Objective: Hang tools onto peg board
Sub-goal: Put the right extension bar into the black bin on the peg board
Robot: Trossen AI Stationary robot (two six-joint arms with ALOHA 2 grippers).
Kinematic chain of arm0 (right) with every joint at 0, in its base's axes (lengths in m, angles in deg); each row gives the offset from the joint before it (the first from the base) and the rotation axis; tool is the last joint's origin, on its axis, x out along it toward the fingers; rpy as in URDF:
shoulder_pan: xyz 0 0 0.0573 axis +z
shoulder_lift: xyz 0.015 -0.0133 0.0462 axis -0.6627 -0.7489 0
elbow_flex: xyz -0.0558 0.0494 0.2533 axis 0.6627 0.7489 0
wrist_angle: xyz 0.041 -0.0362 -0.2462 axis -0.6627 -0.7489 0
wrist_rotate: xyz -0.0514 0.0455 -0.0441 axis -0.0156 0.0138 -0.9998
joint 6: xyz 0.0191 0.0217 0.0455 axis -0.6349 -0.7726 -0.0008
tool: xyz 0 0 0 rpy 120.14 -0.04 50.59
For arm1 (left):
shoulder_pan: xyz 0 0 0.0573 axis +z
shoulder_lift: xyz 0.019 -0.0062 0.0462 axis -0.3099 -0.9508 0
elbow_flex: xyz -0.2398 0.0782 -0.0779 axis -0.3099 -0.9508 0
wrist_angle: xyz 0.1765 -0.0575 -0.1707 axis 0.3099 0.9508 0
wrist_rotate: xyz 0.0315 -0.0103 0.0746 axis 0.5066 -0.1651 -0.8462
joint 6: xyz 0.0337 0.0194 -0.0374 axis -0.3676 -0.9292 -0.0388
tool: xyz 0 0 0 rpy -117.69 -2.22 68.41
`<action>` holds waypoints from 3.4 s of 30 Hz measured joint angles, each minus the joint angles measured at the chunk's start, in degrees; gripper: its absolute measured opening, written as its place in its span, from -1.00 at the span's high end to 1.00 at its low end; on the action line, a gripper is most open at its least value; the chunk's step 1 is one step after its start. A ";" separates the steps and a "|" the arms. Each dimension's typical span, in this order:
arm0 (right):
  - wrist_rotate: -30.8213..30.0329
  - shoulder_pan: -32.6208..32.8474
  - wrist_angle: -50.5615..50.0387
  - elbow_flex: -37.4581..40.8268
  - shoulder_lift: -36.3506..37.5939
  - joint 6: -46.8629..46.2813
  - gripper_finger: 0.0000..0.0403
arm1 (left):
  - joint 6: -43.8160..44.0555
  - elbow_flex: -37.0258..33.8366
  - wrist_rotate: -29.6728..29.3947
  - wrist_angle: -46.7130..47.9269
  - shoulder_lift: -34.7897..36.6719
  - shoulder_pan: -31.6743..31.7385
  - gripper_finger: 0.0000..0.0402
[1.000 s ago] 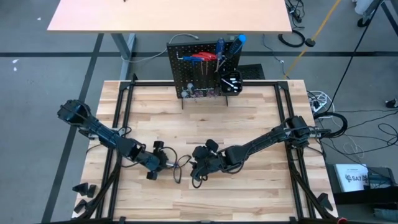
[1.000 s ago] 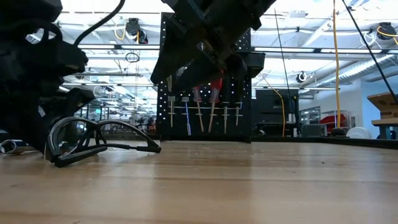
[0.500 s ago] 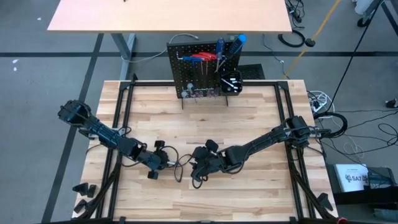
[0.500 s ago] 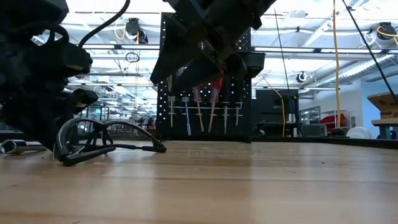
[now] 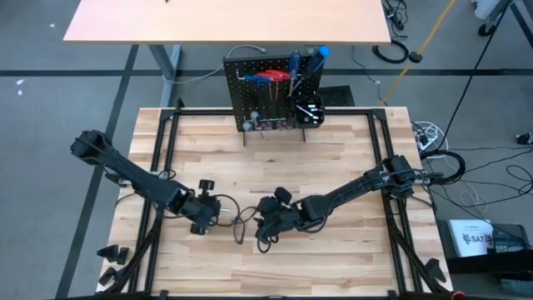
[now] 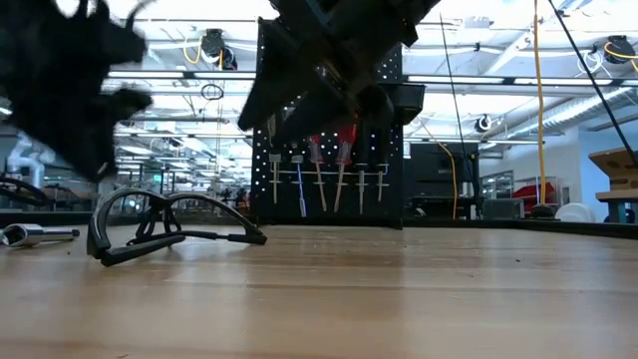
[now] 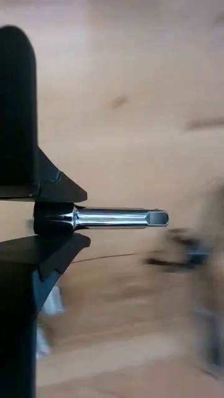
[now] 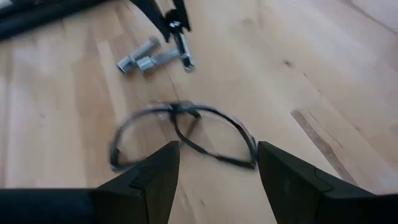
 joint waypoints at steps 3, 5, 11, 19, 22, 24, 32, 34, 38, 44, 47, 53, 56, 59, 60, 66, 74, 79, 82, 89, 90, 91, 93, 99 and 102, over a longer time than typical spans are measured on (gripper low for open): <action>-0.02 0.00 3.56 0.00 0.02 1.36 -0.02 | -2.47 1.12 -5.77 -3.38 2.73 -0.95 0.73; 0.00 0.20 6.04 0.00 0.02 3.47 -0.02 | -4.53 0.74 -9.55 -8.83 4.69 -1.21 0.73; 0.09 1.09 10.61 -0.02 0.07 9.97 -0.02 | -12.75 -0.08 -10.72 -24.43 6.74 -1.28 0.73; 0.20 1.39 11.26 -0.02 0.09 13.92 -0.02 | -12.46 -0.17 -6.03 -24.27 6.24 -1.36 0.73; 0.18 1.02 11.23 -0.02 0.09 14.09 -0.02 | -12.45 -0.19 -5.02 -24.54 5.31 -2.06 0.73; 0.18 0.86 11.23 -0.02 0.09 14.09 -0.02 | -12.44 -0.19 -5.01 -25.17 4.38 -2.57 0.73; 0.18 0.34 15.31 -0.02 0.09 15.48 -0.02 | -12.66 -0.19 -6.87 -30.18 -1.83 -1.89 0.73; 0.18 0.15 15.30 -0.02 0.09 15.58 -0.02 | -12.64 -0.19 -7.28 -31.76 -3.35 -1.57 0.73; 0.17 0.09 14.48 -0.02 0.09 15.35 0.00 | -12.50 -0.19 -12.23 -32.43 -4.41 -1.57 0.73; 0.16 0.09 14.13 -0.02 0.09 15.14 0.00 | -12.51 -0.17 -12.80 -32.85 -4.08 -1.61 0.73; 0.15 0.09 14.04 -0.02 0.09 15.14 0.00 | -12.51 -0.17 -12.46 -32.70 -4.10 -1.63 0.73; 0.13 0.09 13.81 -0.02 0.09 15.18 0.00 | -13.10 -0.17 -11.62 -34.21 -4.07 -1.77 0.73; 0.10 0.09 13.34 -0.02 0.09 15.25 0.01 | -14.18 -0.17 -10.52 -35.32 -4.06 -1.77 0.73; -0.06 0.09 13.06 0.00 0.09 15.21 0.01 | -14.17 -0.17 -10.52 -35.75 -4.03 -1.77 0.73; -0.09 0.09 13.08 0.00 0.09 15.21 0.01 | -14.17 -0.17 -10.52 -35.65 -4.04 -1.77 0.73; -0.09 0.09 12.92 0.00 0.09 15.19 0.05 | -14.12 -0.17 -10.52 -35.74 -4.03 -1.83 0.73; -0.07 0.09 10.33 0.00 0.09 13.35 0.49 | -14.08 -0.17 -10.51 -35.73 -4.03 -1.83 0.73; 0.21 0.15 9.77 0.00 0.09 14.08 0.88 | -14.01 -0.17 -10.09 -35.84 -4.03 -1.81 0.71; 0.45 0.20 9.90 0.00 0.09 13.58 0.88 | -13.95 -0.17 -9.36 -35.89 -4.03 -1.79 0.64; 0.24 0.09 8.75 0.00 0.36 13.46 0.88 | -10.98 -0.15 -10.09 -34.81 -4.03 -1.81 0.42; 0.17 0.11 7.88 0.00 0.59 13.46 0.88 | -10.71 -0.15 -10.10 -34.67 -4.03 -1.79 0.38; 0.09 0.13 6.97 0.00 1.08 13.46 0.88 | -10.10 -0.14 -10.09 -34.48 -4.03 -1.81 0.35; 0.38 0.13 4.60 0.04 2.24 13.32 0.88 | -9.42 -0.04 -10.44 -33.33 -3.85 -1.83 0.28; -3.15 -0.24 -7.14 0.07 7.91 12.00 0.88 | -4.70 -0.06 -11.01 -22.03 3.03 -1.90 0.19; -7.35 -0.59 -13.32 0.09 11.85 10.89 0.88 | -2.97 -0.06 -11.47 -18.52 8.16 -2.97 0.19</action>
